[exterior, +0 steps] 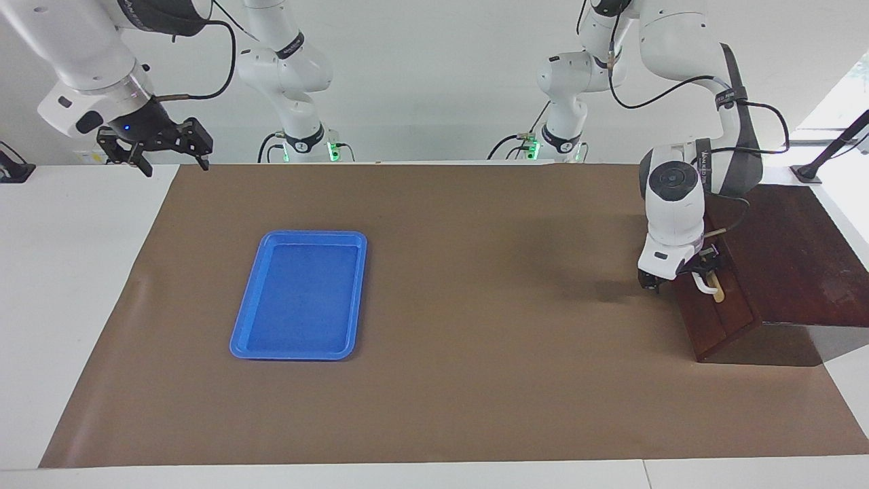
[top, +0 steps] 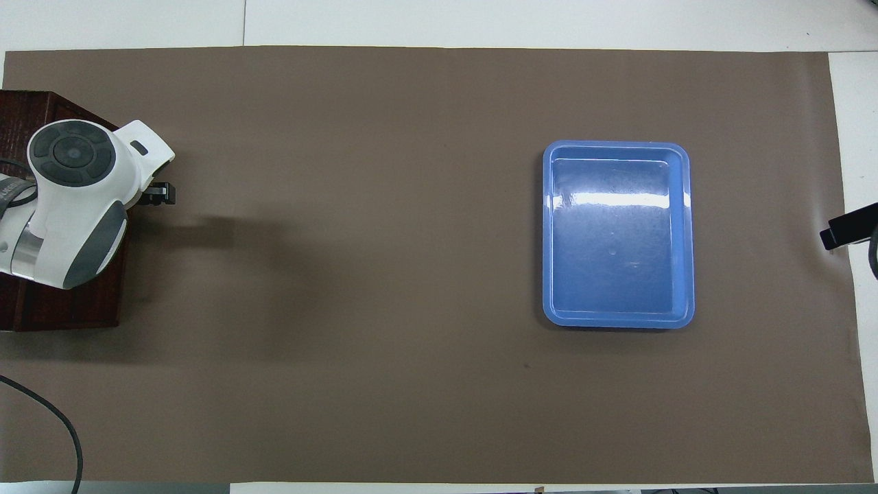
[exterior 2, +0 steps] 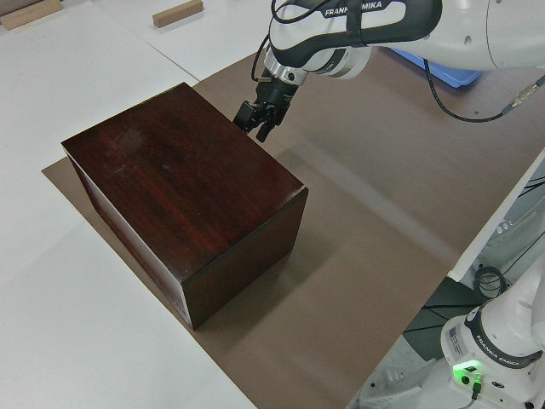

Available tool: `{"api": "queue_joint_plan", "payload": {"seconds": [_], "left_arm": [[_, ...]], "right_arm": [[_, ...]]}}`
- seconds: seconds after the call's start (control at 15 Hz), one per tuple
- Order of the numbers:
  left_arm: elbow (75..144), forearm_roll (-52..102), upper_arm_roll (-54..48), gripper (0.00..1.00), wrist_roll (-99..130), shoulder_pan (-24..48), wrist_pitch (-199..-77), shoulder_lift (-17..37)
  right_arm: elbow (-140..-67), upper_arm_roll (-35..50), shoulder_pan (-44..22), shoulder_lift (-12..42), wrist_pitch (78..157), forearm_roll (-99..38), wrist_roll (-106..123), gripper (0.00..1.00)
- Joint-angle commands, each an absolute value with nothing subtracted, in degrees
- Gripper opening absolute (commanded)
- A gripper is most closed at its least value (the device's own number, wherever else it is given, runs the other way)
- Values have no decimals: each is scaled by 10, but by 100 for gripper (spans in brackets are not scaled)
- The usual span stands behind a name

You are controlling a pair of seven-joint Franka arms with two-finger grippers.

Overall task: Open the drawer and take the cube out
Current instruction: 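Pull the drawer open toward the robot with the left gripper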

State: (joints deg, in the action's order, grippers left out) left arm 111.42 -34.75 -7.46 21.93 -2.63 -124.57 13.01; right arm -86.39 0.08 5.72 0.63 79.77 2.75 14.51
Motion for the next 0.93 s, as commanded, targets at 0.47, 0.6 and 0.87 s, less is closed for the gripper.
{"api": "queue_joint_plan", "payload": {"seconds": [0.47,0.6,0.87], "left_arm": [[1119,-329,-74,100,229,26,-1247,127],[1116,-311,-74,100,230,29,-1248,128],[1115,-304,-74,100,230,47,-1245,128]], "right_arm": [[-864,5,67,5,802,22,156,100],[-864,5,68,5,802,22,156,100],[-864,5,68,5,802,20,155,100]]}}
